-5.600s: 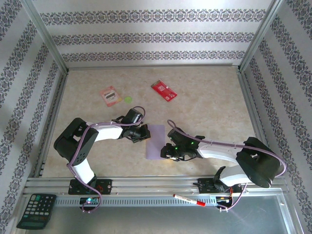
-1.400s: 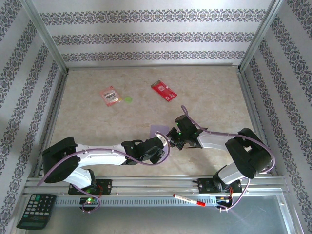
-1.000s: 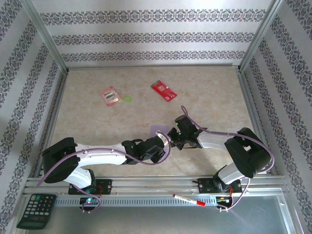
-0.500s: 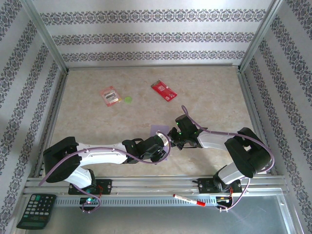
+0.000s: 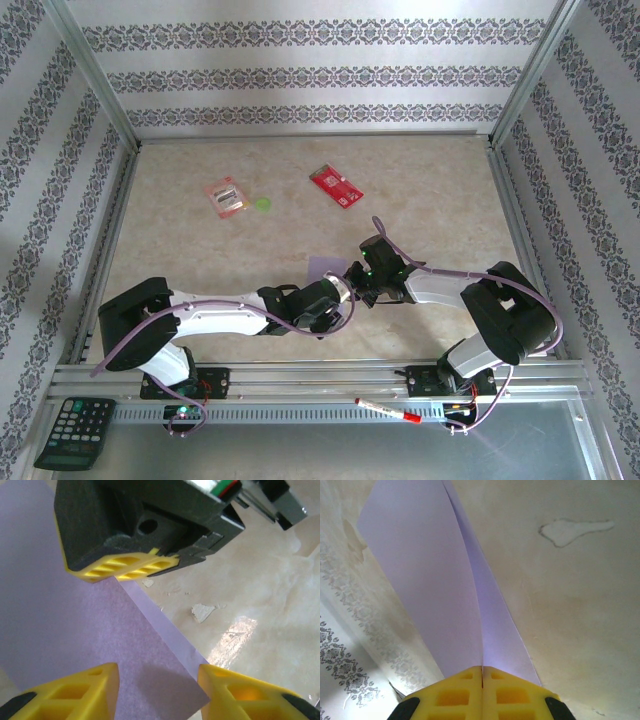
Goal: Fold a paper plane with a square sheet of paper (pick it up from the middle)
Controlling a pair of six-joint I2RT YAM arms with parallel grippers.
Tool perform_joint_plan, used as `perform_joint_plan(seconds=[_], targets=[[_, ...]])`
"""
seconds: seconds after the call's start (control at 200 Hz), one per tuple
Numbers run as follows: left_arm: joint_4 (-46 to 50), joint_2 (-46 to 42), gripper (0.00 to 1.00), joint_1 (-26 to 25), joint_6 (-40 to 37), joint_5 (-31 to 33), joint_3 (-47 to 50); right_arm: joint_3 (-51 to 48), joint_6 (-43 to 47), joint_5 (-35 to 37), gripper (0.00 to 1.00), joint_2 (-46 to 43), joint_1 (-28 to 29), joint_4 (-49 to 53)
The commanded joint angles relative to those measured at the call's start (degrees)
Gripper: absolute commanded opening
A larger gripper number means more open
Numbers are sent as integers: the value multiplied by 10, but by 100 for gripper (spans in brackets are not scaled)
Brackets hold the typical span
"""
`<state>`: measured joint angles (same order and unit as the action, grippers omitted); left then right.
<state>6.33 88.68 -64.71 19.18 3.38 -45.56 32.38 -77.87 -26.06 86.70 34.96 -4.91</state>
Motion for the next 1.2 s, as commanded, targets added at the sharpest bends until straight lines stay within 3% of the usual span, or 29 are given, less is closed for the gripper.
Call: perform_joint_plan(seconds=[0.0,0.34,0.49,0.64,0.799,0.944,1.194], targets=[[23,-2,30,8,-10,21,-16,-1,0,-6,0,2,-6,-3],[12,-11,0,20,-5,-4,-7,-4,8,-5,0,3,-8,-4],[-11,-24,0,36,1,-48,9,-4,16,-6,0,-2,-12,-3],[-28,-25,0,48,4,-96,15,0,50,-11,17,-30,-29,25],[-50,-24,0,55,12,-136,22,-2,116,-20,28,-97,-69,87],[-68,-24,0,62,20,-169,28,11,157,-39,26,-128,-92,90],[-74,-15,0,68,28,-191,32,71,177,-80,18,-39,-87,57]])
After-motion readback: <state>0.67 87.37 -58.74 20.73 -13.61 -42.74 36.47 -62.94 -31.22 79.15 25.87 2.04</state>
